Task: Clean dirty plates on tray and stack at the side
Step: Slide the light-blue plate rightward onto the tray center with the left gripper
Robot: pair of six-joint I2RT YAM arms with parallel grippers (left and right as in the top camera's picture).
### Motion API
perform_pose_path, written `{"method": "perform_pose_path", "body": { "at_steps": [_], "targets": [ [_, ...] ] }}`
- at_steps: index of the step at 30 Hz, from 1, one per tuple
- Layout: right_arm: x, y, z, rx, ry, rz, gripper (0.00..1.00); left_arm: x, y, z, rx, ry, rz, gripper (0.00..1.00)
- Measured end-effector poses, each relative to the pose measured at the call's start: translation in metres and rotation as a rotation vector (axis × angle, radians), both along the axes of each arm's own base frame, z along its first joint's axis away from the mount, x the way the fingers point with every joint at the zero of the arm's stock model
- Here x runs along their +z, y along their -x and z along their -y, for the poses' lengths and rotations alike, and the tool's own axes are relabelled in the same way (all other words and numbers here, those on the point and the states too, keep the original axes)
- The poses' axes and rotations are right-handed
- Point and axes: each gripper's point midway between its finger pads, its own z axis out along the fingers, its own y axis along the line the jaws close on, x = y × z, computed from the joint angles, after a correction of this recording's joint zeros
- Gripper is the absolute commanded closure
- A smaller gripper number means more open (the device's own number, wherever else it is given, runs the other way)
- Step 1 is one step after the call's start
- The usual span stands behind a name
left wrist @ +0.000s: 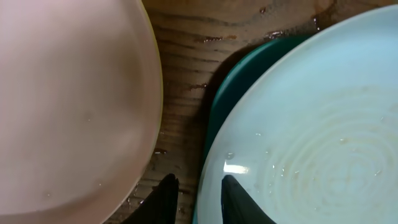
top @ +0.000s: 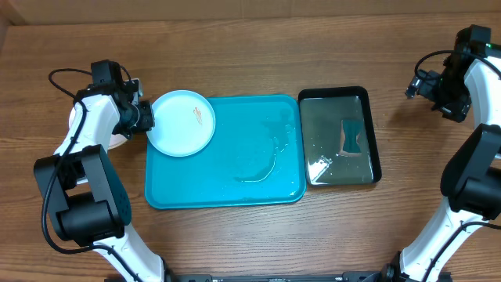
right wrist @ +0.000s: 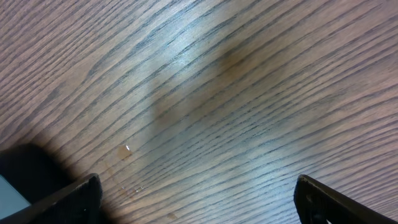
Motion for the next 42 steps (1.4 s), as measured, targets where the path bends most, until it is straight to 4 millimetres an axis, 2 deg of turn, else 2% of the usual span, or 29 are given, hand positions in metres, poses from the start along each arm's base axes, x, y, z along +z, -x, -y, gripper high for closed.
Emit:
{"method": "perform_pose_path", "body": {
  "at_steps": [2, 7, 12, 16, 21, 26, 31, 38, 42],
  "targets": [
    [0.000, 0.000, 0.000, 0.000, 0.000, 0.000, 0.00, 0.001, -0.002, 0.000, 0.000, -0.002, 0.009, 0.81],
    [0.000, 0.000, 0.000, 0.000, 0.000, 0.000, 0.00, 0.000, -0.009, -0.001, -0.002, -0.010, 0.044, 0.81],
    [0.000, 0.000, 0.000, 0.000, 0.001, 0.000, 0.00, -0.010, -0.004, 0.005, -0.013, -0.007, 0.031, 0.81],
    [0.000, 0.000, 0.000, 0.000, 0.000, 0.000, 0.00, -0.010, -0.006, 0.011, -0.026, -0.007, 0.034, 0.96],
    [0.000, 0.000, 0.000, 0.000, 0.000, 0.000, 0.00, -0.011, -0.005, 0.020, -0.047, -0.002, 0.024, 0.96],
    [0.000, 0.000, 0.000, 0.000, 0.000, 0.000, 0.00, -0.013, 0.004, 0.031, -0.063, 0.045, -0.013, 0.96],
    [0.000, 0.000, 0.000, 0.000, 0.000, 0.000, 0.00, -0.015, 0.021, 0.054, -0.078, 0.130, -0.081, 0.96],
    [0.000, 0.000, 0.000, 0.000, 0.000, 0.000, 0.00, -0.016, 0.056, 0.107, -0.119, 0.211, -0.238, 0.96],
    [0.000, 0.000, 0.000, 0.000, 0.000, 0.000, 0.00, -0.016, 0.069, 0.133, -0.160, 0.212, -0.290, 0.96]
  ]
}}
